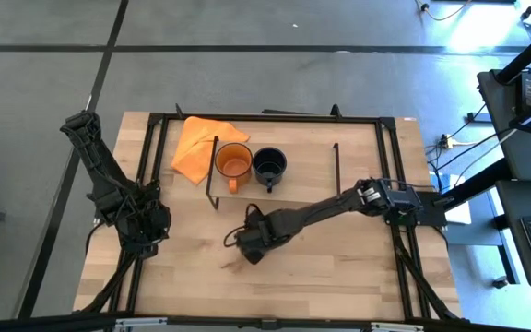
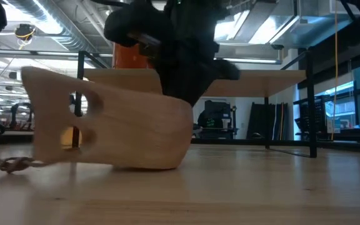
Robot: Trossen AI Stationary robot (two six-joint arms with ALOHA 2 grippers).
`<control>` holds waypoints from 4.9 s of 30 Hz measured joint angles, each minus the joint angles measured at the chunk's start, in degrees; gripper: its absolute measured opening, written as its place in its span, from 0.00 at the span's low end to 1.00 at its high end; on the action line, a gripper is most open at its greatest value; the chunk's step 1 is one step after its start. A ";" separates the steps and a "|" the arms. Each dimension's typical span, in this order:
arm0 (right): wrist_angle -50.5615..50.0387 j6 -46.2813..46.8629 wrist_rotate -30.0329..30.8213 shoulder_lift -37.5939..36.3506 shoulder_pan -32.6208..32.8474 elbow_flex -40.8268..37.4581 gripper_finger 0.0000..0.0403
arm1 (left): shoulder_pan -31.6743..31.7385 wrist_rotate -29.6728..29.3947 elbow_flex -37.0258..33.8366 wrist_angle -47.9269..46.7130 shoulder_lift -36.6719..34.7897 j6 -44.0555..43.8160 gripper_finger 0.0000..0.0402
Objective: Stack small to large cups/mugs on shelf
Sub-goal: Put the brown wooden mug onto the shelf
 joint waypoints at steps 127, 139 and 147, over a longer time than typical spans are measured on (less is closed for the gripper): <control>-8.45 -72.11 -12.89 -36.22 -38.40 -20.88 0.07 | 4.35 -0.26 0.02 -3.23 -0.04 -2.57 0.00; -7.40 -73.17 -13.37 -35.59 -38.38 -20.72 0.09 | 4.35 -0.26 0.02 -3.23 -0.04 -2.61 0.00; -4.74 -73.28 -13.33 -35.34 -38.36 -20.94 0.17 | 4.35 -0.26 0.02 -3.23 -0.04 -2.64 0.00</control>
